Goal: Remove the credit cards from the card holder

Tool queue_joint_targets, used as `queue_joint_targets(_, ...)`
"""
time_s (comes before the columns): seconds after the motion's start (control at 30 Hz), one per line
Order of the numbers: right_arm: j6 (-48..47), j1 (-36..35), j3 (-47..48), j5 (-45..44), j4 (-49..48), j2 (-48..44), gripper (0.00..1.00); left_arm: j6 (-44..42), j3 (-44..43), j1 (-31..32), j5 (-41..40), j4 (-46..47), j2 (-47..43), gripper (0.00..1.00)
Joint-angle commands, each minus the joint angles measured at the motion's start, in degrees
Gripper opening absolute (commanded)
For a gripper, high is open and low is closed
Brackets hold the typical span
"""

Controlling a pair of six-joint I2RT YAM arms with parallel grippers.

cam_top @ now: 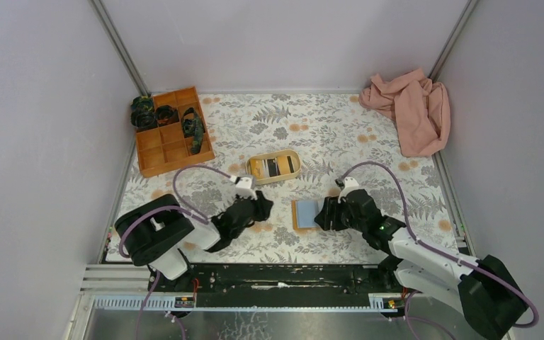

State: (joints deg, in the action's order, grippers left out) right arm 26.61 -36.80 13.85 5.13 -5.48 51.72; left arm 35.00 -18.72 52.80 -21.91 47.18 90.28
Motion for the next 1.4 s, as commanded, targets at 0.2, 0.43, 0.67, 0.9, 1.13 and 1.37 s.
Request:
queue_joint_targets(0.2,-6.1,-9.3,11.8,-11.5,0.5,7.0,0.63,1.2,11.1,-2.7,-0.3,26.9,0.5,0.46)
queue_joint_targets(0.43,-4.7,-15.5,18.1,-21.8,4.0,16.2,0.77,1.4,10.5,-2.7,0.6,26.8,1.5,0.46)
queue_joint_targets(0.67,-4.5,-17.6,21.3,-26.5,6.8,22.5,0.77,1.3,9.4,-2.7,1.6,26.1,2.5,0.46)
queue_joint_targets(0.9,-3.7,-18.6,22.6,-27.2,7.1,27.0,0.77,0.9,8.1,-2.7,2.3,24.6,3.2,0.46)
queue_joint_targets(1.13,-3.2,-19.0,22.1,-28.2,7.5,27.9,0.75,0.9,7.7,-2.7,2.7,24.1,3.3,0.46)
queue_joint_targets(1.37,-2.4,-19.8,22.1,-27.9,7.3,28.9,0.75,1.0,7.4,-2.7,2.9,23.6,3.6,0.46)
